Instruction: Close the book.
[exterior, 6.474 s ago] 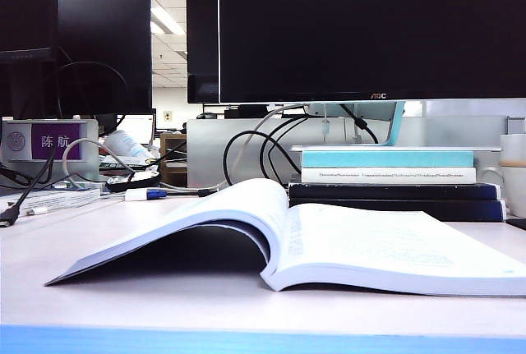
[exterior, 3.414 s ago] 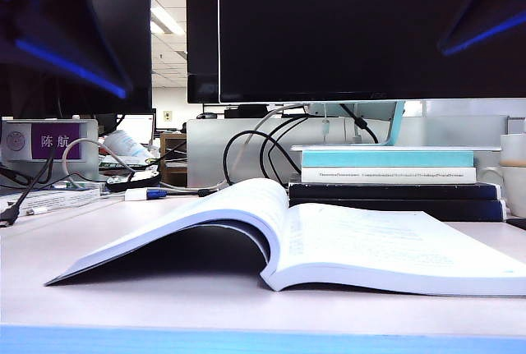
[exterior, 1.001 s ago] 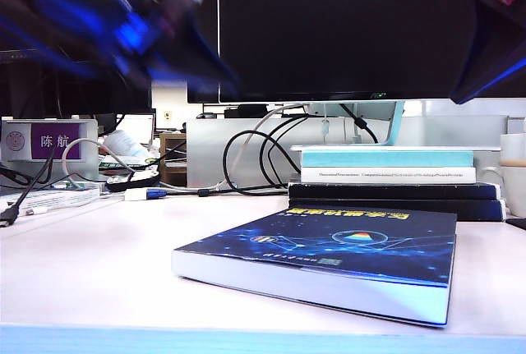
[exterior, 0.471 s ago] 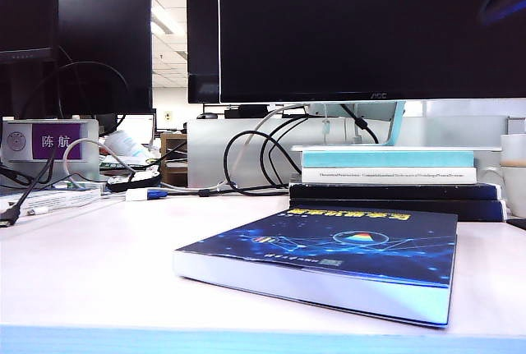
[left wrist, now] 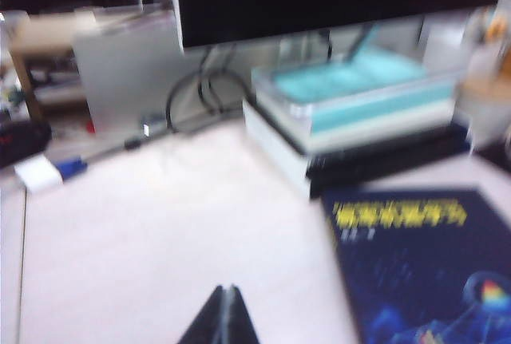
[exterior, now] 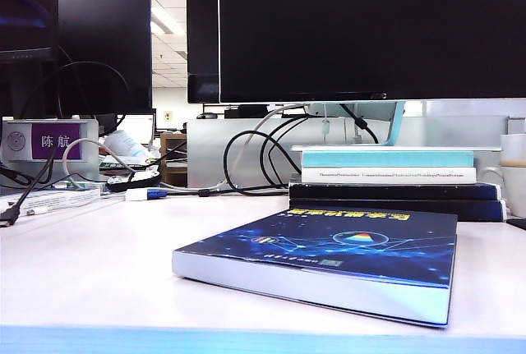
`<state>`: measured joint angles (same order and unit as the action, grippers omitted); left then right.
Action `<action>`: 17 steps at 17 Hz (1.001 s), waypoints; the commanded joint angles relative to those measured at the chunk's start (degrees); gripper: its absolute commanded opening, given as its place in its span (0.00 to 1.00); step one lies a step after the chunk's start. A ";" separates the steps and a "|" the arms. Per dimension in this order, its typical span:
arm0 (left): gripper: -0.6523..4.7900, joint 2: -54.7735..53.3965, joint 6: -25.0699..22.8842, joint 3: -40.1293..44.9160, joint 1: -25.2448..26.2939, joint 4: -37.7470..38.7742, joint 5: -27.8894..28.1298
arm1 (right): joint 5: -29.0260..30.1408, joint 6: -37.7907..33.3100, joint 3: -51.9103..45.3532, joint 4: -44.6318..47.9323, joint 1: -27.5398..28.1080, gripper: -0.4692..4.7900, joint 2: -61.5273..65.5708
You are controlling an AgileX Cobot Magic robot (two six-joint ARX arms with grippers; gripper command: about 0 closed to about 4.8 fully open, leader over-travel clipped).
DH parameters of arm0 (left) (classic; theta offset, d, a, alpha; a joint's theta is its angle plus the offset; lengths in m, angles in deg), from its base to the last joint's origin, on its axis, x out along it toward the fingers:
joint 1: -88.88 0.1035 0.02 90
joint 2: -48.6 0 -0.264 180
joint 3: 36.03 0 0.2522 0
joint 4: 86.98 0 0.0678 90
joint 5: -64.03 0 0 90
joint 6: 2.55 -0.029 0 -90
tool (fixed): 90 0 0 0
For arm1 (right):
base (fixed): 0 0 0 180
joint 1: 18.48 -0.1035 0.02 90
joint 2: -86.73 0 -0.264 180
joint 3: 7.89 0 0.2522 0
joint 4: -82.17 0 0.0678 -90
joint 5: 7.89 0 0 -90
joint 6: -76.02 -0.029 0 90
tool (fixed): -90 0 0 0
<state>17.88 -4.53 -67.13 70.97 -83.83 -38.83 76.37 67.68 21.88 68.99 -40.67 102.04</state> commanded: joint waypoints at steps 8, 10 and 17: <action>0.11 6.23 4.31 8.00 1.29 -3.78 6.12 | -2.10 0.13 -6.64 2.29 1.68 0.09 -15.21; 0.11 6.25 5.70 10.16 6.21 -6.14 2.32 | -2.25 1.46 -7.21 2.67 2.93 0.09 -15.21; 0.11 7.76 14.49 10.93 23.28 -1.86 -9.40 | -3.61 -1.14 -14.34 3.96 4.22 0.09 -15.21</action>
<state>24.99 9.00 -55.98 94.42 -88.18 -47.66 73.66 67.29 7.22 70.94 -36.48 86.92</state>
